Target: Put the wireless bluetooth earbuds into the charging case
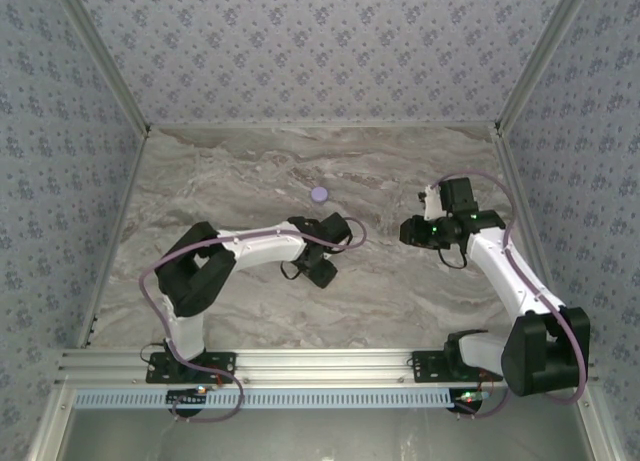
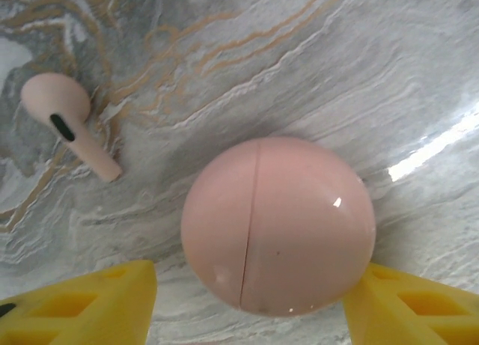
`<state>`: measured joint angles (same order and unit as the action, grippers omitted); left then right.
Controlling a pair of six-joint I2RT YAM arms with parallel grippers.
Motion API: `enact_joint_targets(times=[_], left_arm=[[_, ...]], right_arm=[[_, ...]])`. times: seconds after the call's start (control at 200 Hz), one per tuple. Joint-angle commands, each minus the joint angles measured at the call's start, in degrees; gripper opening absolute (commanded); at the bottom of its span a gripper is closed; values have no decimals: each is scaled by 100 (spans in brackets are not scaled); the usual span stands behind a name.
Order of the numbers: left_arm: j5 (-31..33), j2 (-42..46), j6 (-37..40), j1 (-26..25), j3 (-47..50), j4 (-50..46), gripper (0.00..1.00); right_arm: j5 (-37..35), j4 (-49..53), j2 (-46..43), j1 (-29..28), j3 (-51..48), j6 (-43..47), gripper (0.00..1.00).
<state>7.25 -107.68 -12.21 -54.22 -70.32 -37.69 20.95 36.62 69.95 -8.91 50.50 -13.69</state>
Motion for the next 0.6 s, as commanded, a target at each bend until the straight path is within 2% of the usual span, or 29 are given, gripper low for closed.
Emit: enact_joint_targets(times=[0.0,0.365,0.595], left_arm=[[162,344,-159,99,162,-151,65],[-656,1434,-413,412,973,618,66],[-1593,2488,-1626,1173,2113,1880,65]], right_arm=[[116,-49,160,-154,11,-2,33],[211,-498,884,-816,143,-171,34],[523,-1052,1609,-1356,388,-341,33]])
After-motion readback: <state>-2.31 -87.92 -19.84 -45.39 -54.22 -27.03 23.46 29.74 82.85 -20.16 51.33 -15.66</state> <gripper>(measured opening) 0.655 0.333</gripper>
